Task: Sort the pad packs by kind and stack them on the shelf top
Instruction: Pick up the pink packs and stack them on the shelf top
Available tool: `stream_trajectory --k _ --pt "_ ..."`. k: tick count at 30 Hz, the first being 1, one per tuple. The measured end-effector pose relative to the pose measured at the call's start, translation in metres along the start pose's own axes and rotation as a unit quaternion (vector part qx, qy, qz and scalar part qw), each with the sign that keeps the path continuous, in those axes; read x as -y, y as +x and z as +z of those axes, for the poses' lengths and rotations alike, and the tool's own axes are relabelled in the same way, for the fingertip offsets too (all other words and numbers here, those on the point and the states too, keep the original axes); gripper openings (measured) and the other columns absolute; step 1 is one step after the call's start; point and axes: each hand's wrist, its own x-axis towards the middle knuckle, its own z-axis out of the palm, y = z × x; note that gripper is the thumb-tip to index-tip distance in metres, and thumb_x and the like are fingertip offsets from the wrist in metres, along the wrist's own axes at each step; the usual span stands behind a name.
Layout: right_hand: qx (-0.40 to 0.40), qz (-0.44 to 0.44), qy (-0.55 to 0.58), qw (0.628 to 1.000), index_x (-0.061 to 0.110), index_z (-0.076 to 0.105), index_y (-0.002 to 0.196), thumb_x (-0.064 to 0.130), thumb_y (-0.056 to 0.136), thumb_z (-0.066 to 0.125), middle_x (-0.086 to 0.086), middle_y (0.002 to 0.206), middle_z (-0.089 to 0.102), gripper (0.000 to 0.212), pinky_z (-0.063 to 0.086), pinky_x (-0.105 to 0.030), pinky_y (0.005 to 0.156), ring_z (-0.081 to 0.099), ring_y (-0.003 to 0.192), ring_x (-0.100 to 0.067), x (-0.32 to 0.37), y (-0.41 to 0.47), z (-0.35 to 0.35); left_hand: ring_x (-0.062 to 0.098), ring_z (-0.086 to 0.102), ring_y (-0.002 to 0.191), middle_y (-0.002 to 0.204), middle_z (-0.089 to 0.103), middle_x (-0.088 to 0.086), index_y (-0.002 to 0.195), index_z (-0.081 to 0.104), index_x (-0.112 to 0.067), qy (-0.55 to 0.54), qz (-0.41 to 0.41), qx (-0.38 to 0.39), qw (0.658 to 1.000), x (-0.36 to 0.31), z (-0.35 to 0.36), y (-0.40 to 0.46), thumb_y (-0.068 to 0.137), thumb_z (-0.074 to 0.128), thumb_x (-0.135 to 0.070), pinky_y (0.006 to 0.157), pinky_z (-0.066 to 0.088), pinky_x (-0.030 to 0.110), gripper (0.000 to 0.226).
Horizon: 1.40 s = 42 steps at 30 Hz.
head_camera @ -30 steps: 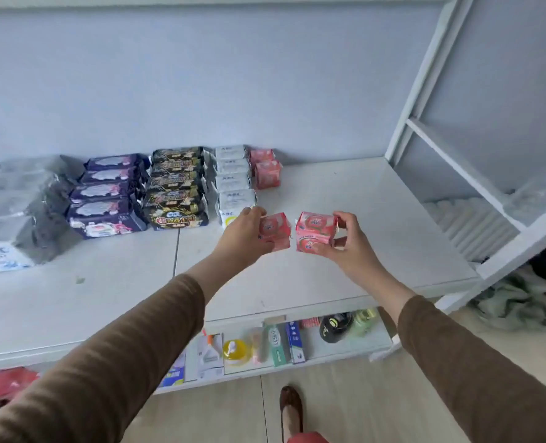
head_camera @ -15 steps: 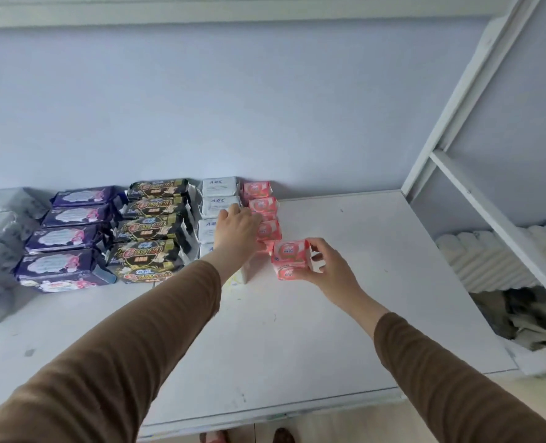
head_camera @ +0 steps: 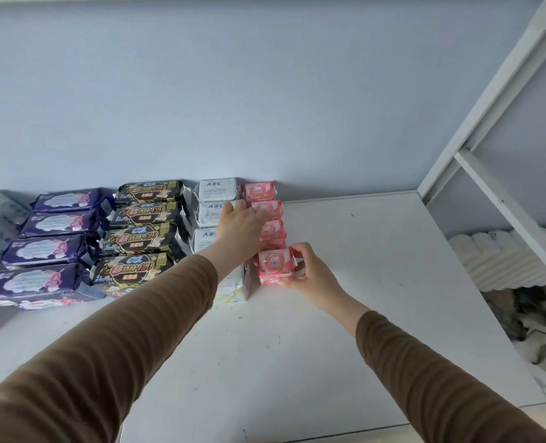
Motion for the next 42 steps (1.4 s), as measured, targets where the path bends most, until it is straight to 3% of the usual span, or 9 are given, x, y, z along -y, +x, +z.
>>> stream_trajectory --k 8,13,17,20,23,29,35,39,42 --pt "-0.022 -0.003 -0.018 1.000 0.031 0.047 0.123 0.047 0.073 0.083 0.011 0.116 0.057 0.064 0.048 -0.019 0.069 0.064 0.087 -0.002 0.007 0.014 0.009 0.022 0.044 0.120 0.123 0.057 -0.003 0.124 0.063 -0.036 -0.051 0.000 0.010 0.999 0.012 -0.017 -0.009 0.096 0.047 -0.047 0.099 0.035 0.040 0.034" --pt "0.040 0.001 0.106 0.994 0.055 0.036 0.131 0.074 0.056 0.080 0.044 0.127 0.045 0.090 0.038 -0.017 0.096 0.047 0.119 0.011 0.020 0.027 -0.011 0.022 0.047 0.118 0.121 0.060 -0.005 0.125 0.061 -0.031 -0.143 -0.044 -0.046 0.988 0.027 -0.014 -0.029 0.097 0.049 -0.034 0.098 0.036 0.040 0.031" --pt "0.051 0.097 0.136 0.985 0.023 0.015 0.159 0.078 0.080 0.048 0.001 0.164 0.025 0.101 0.026 -0.032 0.107 0.029 0.147 -0.020 0.031 0.062 -0.024 0.023 0.048 0.114 0.117 0.062 -0.004 0.122 0.063 -0.030 -0.183 -0.079 -0.059 0.978 0.034 -0.015 -0.043 0.098 0.049 -0.029 0.095 0.040 0.040 0.028" --pt "0.071 0.101 0.156 0.980 0.027 0.028 0.154 0.061 0.096 0.047 0.003 0.153 0.044 0.070 0.035 -0.019 0.098 0.047 0.137 -0.012 0.036 0.080 -0.019 0.023 0.049 0.114 0.119 0.062 -0.003 0.122 0.064 -0.028 -0.194 -0.093 -0.070 0.974 0.038 -0.015 -0.052 0.098 0.051 -0.028 0.096 0.040 0.040 0.027" --pt "0.083 0.082 0.189 0.975 0.042 0.045 0.128 0.049 0.099 0.051 0.018 0.120 0.063 0.030 0.048 -0.004 0.067 0.067 0.092 0.011 0.039 0.087 -0.011 0.024 0.050 0.114 0.120 0.062 -0.003 0.122 0.064 -0.027 -0.198 -0.098 -0.075 0.973 0.042 -0.016 -0.058 0.098 0.052 -0.027 0.094 0.041 0.040 0.027" --pt "0.098 0.078 0.191 0.974 0.040 0.039 0.141 0.048 0.100 0.051 0.014 0.123 0.062 0.043 0.052 -0.010 0.069 0.066 0.097 0.006 0.046 0.088 -0.011 0.024 0.049 0.112 0.117 0.062 -0.004 0.120 0.064 -0.027 -0.209 -0.105 -0.072 0.970 0.036 -0.016 -0.062 0.098 0.051 -0.025 0.093 0.042 0.040 0.026" --pt "0.020 0.110 0.158 0.981 0.020 0.027 0.155 0.051 0.101 0.045 0.000 0.156 0.040 0.064 0.038 -0.033 0.110 0.043 0.140 -0.020 0.033 0.069 -0.009 0.024 0.049 0.111 0.114 0.063 -0.004 0.119 0.065 -0.026 -0.207 -0.103 -0.077 0.970 0.030 -0.013 -0.064 0.097 0.052 -0.024 0.089 0.042 0.039 0.026" --pt "-0.021 0.152 0.248 0.957 0.018 0.019 0.158 0.047 0.101 0.050 -0.001 0.156 0.040 0.072 0.045 -0.009 0.079 0.058 0.115 -0.008 0.023 0.043 0.013 0.023 0.050 0.111 0.115 0.063 -0.004 0.119 0.065 -0.026 -0.219 -0.103 -0.086 0.966 0.029 -0.012 -0.068 0.097 0.053 -0.022 0.091 0.041 0.038 0.026" --pt "-0.019 0.158 0.369 0.916 0.019 0.024 0.156 0.044 0.101 0.053 -0.004 0.146 0.052 0.067 0.058 -0.021 0.068 0.069 0.100 -0.011 0.030 0.040 0.023 0.024 0.050 0.112 0.117 0.063 -0.003 0.118 0.066 -0.025 -0.232 -0.101 -0.092 0.963 0.027 -0.013 -0.073 0.095 0.054 -0.019 0.094 0.041 0.040 0.026"
